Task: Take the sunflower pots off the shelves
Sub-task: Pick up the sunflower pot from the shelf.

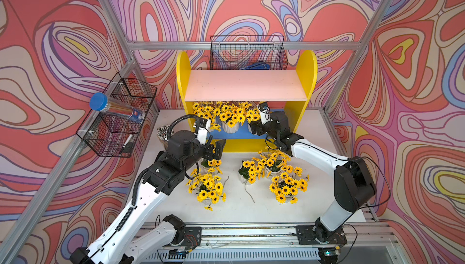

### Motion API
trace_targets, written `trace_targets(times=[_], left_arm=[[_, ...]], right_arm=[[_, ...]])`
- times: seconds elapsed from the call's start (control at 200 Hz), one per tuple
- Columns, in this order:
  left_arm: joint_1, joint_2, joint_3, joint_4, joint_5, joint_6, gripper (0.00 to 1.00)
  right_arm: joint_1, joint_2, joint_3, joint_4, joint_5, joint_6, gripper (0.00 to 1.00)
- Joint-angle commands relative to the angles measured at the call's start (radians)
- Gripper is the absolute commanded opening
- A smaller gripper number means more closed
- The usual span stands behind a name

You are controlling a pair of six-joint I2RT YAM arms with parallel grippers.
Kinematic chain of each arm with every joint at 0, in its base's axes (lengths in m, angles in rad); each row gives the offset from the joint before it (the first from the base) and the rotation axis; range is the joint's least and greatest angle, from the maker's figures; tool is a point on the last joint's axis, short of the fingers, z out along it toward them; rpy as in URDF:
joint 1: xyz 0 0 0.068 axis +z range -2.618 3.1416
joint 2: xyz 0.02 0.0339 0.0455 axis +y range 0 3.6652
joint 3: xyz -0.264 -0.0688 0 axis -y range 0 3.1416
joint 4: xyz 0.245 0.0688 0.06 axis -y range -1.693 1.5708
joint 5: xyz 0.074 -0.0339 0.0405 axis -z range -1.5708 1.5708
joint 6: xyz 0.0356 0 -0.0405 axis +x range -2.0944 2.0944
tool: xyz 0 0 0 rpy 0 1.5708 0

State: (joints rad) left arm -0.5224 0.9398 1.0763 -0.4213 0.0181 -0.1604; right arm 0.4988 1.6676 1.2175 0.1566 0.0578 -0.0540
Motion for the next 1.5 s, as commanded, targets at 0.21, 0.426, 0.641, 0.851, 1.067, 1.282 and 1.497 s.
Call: trace_targets(times=[0.21,0.426,0.641,0.851,1.067,1.282,1.497], left_arm=[[0.009,-0.001,-0.009,0.017,0.0,0.005,1.0],[0.008,-0.006,-0.009,0.017,0.0,0.0,1.0],[0.008,0.001,-0.003,0.01,0.008,-0.011,1.0],[0.007,0.0,0.005,0.001,0.012,-0.022,1.0],[0.007,0.004,0.017,-0.01,0.031,-0.048,1.0],[0.007,0.023,-0.001,-0.021,0.126,-0.084,1.0],[0.007,0.008,-0.036,-0.072,0.304,-0.106,1.0]], right_arm=[[0.0,-0.185,-0.059,0.038,0.023,0.005,0.58],[0.006,-0.283,-0.115,-0.008,0.023,0.02,0.58],[0.031,-0.344,-0.164,-0.055,0.022,0.022,0.58],[0.068,-0.424,-0.213,-0.096,0.038,0.04,0.58],[0.14,-0.505,-0.218,-0.157,0.076,0.031,0.57],[0.217,-0.538,-0.211,-0.193,0.094,0.026,0.57],[0.33,-0.563,-0.226,-0.237,0.117,0.034,0.57]])
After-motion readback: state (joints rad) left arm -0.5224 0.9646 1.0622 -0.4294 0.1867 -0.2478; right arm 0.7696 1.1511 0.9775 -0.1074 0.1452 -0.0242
